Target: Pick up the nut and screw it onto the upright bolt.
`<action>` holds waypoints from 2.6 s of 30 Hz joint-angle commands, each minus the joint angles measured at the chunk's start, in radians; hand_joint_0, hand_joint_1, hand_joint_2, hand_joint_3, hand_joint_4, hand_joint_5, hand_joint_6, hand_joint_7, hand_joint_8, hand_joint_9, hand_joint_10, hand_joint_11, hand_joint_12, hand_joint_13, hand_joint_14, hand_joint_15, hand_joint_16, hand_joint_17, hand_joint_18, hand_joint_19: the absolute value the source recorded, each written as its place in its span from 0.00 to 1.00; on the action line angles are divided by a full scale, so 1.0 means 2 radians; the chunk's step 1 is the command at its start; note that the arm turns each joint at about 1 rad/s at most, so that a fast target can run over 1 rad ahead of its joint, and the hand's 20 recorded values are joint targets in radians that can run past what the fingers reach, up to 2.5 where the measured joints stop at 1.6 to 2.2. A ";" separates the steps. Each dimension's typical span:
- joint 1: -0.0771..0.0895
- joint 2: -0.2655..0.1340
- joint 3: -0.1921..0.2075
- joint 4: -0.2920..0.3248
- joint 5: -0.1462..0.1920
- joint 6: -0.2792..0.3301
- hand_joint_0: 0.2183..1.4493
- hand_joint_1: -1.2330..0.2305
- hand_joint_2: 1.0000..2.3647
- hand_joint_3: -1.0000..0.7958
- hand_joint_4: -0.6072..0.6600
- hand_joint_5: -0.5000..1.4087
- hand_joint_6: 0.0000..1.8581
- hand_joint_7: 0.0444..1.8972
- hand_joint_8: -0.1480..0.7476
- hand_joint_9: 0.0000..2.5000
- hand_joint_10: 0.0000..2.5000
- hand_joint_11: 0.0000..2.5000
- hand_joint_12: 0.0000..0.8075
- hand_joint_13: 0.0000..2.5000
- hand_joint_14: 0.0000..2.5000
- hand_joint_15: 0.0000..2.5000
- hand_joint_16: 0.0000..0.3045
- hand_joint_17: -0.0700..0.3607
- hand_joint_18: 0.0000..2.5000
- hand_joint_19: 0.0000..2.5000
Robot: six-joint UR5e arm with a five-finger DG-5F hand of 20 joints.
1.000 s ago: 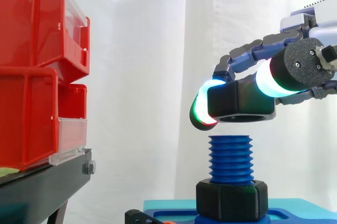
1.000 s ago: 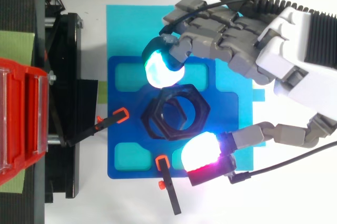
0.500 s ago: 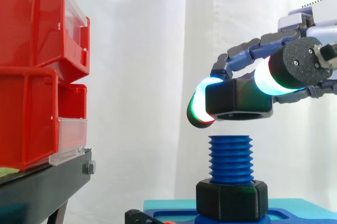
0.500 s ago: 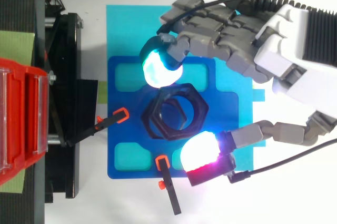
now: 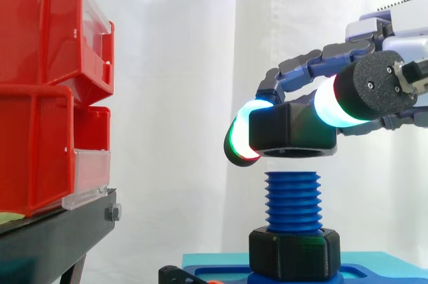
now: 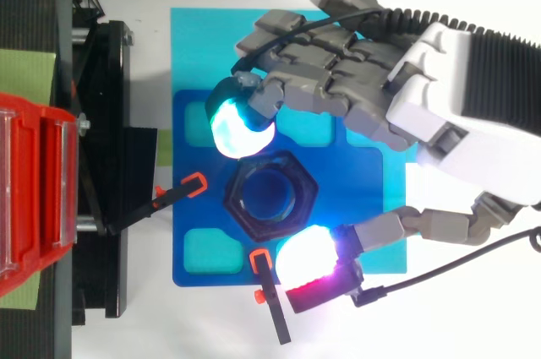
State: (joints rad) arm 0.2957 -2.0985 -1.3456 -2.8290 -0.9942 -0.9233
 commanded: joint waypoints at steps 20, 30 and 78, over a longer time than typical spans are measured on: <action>-0.003 -0.002 0.000 -0.007 -0.008 -0.003 0.24 0.36 0.00 0.28 0.65 0.15 0.27 0.57 0.45 0.13 0.00 0.00 0.33 0.09 0.00 0.00 0.09 0.31 0.01 0.00; -0.004 -0.002 -0.001 -0.007 -0.009 -0.003 0.24 0.36 0.00 0.28 0.64 0.15 0.27 0.57 0.45 0.14 0.00 0.00 0.33 0.09 0.00 0.00 0.09 0.31 0.01 0.00; -0.011 -0.003 -0.008 -0.008 -0.031 -0.003 0.24 0.36 0.00 0.28 0.64 0.15 0.27 0.57 0.44 0.13 0.00 0.00 0.33 0.09 0.00 0.00 0.09 0.31 0.01 0.00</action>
State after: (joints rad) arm 0.2749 -2.1032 -1.3536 -2.8475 -1.0509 -0.9296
